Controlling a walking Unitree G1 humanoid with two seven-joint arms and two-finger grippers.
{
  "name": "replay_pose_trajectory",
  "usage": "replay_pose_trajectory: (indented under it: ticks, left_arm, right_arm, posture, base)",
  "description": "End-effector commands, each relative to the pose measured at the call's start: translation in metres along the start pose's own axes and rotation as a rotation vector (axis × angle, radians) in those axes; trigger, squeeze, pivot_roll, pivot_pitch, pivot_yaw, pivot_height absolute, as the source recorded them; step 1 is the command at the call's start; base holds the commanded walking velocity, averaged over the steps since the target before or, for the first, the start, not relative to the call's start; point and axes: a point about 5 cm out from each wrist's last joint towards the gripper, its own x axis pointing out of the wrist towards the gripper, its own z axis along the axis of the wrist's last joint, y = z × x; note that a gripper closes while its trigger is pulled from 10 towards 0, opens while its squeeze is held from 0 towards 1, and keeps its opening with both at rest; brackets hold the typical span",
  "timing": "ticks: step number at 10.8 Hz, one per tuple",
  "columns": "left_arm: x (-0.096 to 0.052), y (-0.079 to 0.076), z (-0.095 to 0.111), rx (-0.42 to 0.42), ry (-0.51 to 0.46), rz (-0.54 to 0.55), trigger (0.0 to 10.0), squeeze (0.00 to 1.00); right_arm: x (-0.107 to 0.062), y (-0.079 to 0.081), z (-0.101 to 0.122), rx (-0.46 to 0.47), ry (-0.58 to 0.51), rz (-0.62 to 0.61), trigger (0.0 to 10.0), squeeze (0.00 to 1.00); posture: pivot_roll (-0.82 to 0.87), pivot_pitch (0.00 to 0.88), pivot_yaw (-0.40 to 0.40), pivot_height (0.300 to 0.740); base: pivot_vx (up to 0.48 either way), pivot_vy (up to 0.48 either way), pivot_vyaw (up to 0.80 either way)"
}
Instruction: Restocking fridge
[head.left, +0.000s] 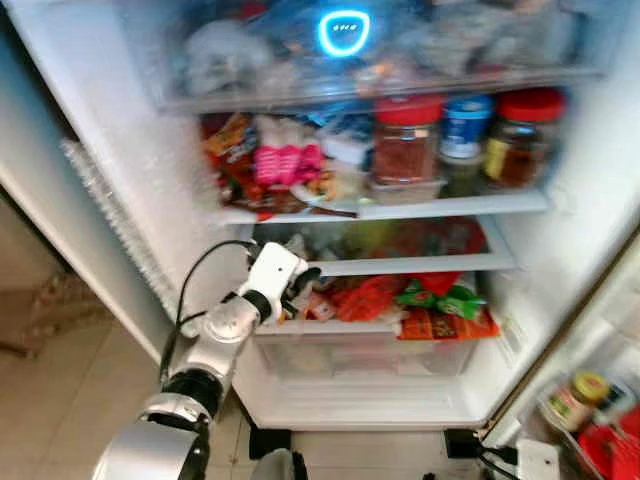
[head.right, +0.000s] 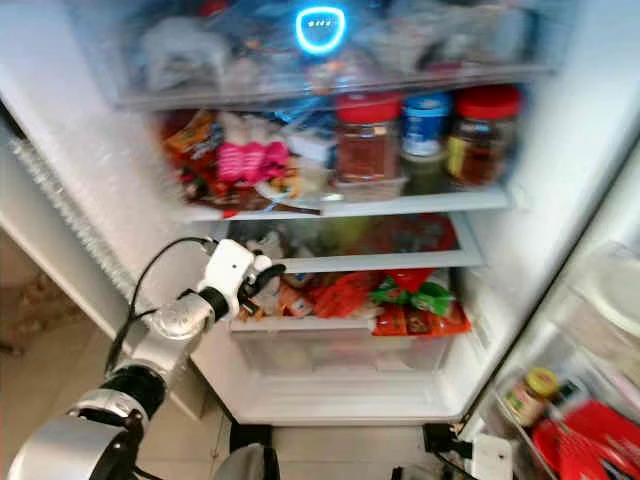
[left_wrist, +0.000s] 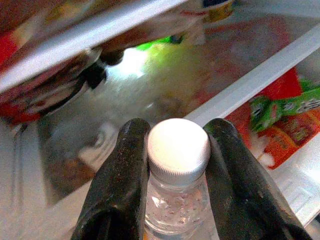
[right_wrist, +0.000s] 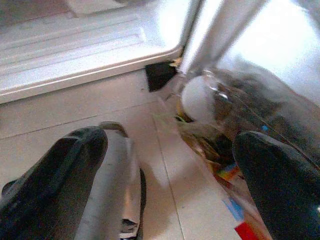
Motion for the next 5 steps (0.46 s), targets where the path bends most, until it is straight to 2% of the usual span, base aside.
replay_pose_trajectory:
  ticks: [1, 5]
  left_arm:
    - [-0.0002, 0.0016, -0.0004, 0.009, 0.007, -0.007, 10.0, 0.0]
    - [-0.0002, 0.0009, -0.0001, 0.015, 0.006, -0.019, 10.0, 0.0]
  right_arm:
    - [-0.0003, 0.0016, -0.0023, -0.005, 0.007, 0.005, 10.0, 0.0]
    - [-0.0003, 0.0022, -0.0025, -0.001, 0.009, 0.005, 10.0, 0.0]
  posture:
    - [0.04, 0.023, 0.087, 0.614]
    - [0.04, 0.026, 0.089, 0.614]
  base:
    - [0.281, 0.0, 0.0]
    - [0.282, 0.0, 0.0]
